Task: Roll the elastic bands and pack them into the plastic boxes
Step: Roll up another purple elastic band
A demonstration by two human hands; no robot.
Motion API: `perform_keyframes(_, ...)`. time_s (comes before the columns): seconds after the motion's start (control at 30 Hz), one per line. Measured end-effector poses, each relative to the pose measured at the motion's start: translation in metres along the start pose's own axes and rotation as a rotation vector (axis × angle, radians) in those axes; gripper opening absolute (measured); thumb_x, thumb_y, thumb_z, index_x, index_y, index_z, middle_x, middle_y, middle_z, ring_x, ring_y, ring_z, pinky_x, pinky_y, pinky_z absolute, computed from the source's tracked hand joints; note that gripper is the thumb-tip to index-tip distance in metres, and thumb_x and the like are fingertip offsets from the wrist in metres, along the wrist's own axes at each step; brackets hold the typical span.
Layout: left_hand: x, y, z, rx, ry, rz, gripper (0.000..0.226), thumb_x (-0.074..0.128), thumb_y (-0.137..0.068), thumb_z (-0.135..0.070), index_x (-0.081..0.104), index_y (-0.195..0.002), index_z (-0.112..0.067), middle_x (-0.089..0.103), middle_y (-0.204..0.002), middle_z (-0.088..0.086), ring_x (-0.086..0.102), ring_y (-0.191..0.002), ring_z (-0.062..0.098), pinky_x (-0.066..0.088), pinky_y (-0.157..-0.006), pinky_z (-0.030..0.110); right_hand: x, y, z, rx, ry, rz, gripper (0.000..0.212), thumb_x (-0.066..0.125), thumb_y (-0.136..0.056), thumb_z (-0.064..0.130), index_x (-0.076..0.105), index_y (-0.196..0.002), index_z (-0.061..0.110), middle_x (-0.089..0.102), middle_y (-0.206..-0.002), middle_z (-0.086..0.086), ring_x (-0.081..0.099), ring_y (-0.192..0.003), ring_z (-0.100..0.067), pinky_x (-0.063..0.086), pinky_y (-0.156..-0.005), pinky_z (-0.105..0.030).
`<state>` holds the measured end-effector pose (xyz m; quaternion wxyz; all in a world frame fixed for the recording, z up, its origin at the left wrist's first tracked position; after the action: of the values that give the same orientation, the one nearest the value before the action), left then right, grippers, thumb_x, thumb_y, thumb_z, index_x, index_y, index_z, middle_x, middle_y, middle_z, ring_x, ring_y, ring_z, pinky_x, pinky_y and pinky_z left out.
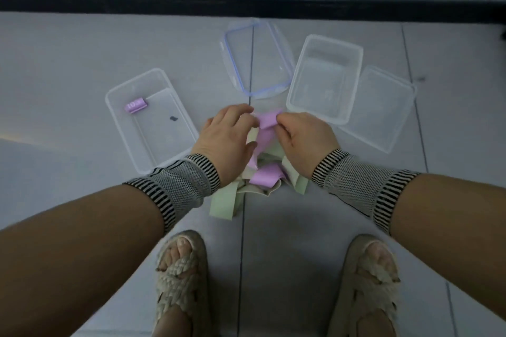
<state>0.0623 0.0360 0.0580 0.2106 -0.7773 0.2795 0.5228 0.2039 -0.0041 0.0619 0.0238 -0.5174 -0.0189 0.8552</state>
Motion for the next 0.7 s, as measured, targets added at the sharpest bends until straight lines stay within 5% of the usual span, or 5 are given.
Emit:
perform_keyframes(0.2, -0.098, -0.001, -0.045, 0.017, 0.068, -0.187, 0.024, 0.067, -0.079, -0.016, 0.053, -0.096, -0.007, 0.055, -0.103, 0.013, 0.054, -0.093, 0.033, 0.046, -0.081, 0.044, -0.104, 0.007, 0.044, -0.082, -0.031, -0.042, 0.021, 0.048, -0.096, 0.024, 0.066, -0.100, 0.013, 0.068, -0.096, -0.005, 0.057, -0.092, -0.028, 0.043, -0.077, -0.036)
perform_keyframes(0.43, -0.192, 0.030, -0.102, 0.009, 0.242, -0.251, 0.037, 0.062, -0.087, -0.026, 0.056, -0.122, -0.015, 0.055, -0.123, 0.003, 0.055, -0.108, 0.019, 0.041, -0.093, 0.028, -0.196, 0.043, 0.107, -0.054, -0.100, -0.150, 0.019, 0.055, -0.093, 0.027, 0.067, -0.098, 0.015, 0.069, -0.094, -0.001, 0.060, -0.090, -0.022, 0.044, -0.079, -0.035)
perform_keyframes(0.53, -0.224, 0.046, -0.121, -0.168, 0.402, -0.232, 0.013, 0.057, -0.091, -0.024, 0.068, -0.099, -0.022, 0.067, -0.091, -0.003, 0.064, -0.088, 0.015, 0.046, -0.078, 0.022, -0.228, 0.056, 0.128, 0.067, -0.236, -0.213, 0.011, 0.062, -0.088, 0.030, 0.067, -0.094, 0.021, 0.068, -0.081, 0.004, 0.062, -0.078, -0.016, 0.049, -0.076, -0.031)
perform_keyframes(0.7, -0.258, 0.075, -0.132, -0.319, 0.788, -0.381, 0.021, 0.056, -0.090, -0.015, 0.062, -0.071, -0.022, 0.064, -0.063, -0.009, 0.066, -0.066, 0.006, 0.052, -0.069, 0.024, -0.261, 0.078, 0.145, 0.208, -0.664, -0.338, 0.014, 0.067, -0.083, 0.013, 0.060, -0.093, 0.021, 0.061, -0.062, 0.003, 0.066, -0.070, -0.019, 0.054, -0.078, -0.030)
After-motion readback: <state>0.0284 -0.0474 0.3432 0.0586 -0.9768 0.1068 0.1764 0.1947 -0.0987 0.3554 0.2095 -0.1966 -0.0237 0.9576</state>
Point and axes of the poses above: each hand's wrist, its own y-axis away from the middle knuckle, its own x-axis out of the palm, z = x × y, the point moved 4 cm from there along -y, towards the middle knuckle
